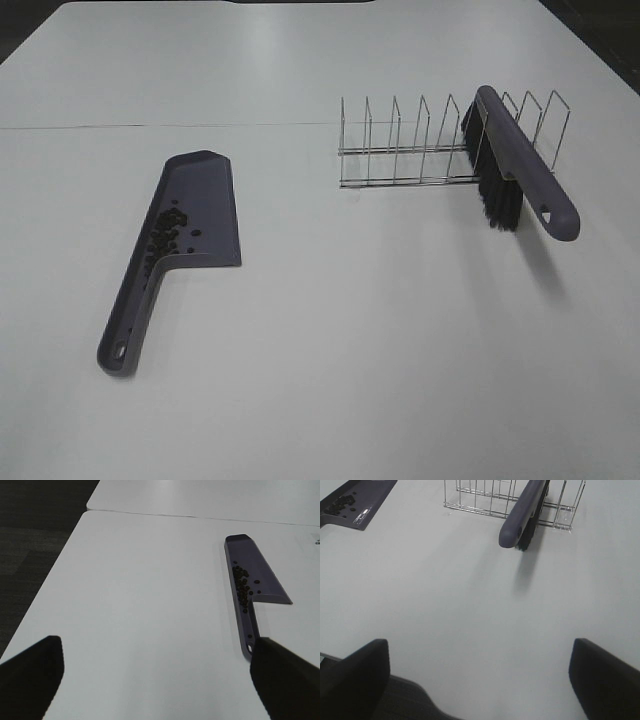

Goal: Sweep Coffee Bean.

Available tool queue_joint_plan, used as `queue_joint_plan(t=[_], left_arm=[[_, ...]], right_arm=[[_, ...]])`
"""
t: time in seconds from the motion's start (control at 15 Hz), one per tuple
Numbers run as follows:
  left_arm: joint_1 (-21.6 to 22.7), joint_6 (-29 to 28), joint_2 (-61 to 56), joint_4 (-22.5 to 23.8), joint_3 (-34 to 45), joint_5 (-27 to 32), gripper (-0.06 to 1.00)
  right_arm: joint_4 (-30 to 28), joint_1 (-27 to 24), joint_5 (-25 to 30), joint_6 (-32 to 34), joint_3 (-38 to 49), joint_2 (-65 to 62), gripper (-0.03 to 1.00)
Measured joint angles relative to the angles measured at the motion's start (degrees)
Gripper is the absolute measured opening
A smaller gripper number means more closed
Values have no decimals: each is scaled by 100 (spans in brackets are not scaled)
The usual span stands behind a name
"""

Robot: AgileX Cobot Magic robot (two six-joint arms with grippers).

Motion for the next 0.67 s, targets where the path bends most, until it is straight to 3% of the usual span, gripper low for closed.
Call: queue_joint_plan(t=[0.67], left_arm=[[0, 11, 0, 0, 0, 0, 93]], right_arm=[[0, 0, 0, 0, 0, 0, 86]])
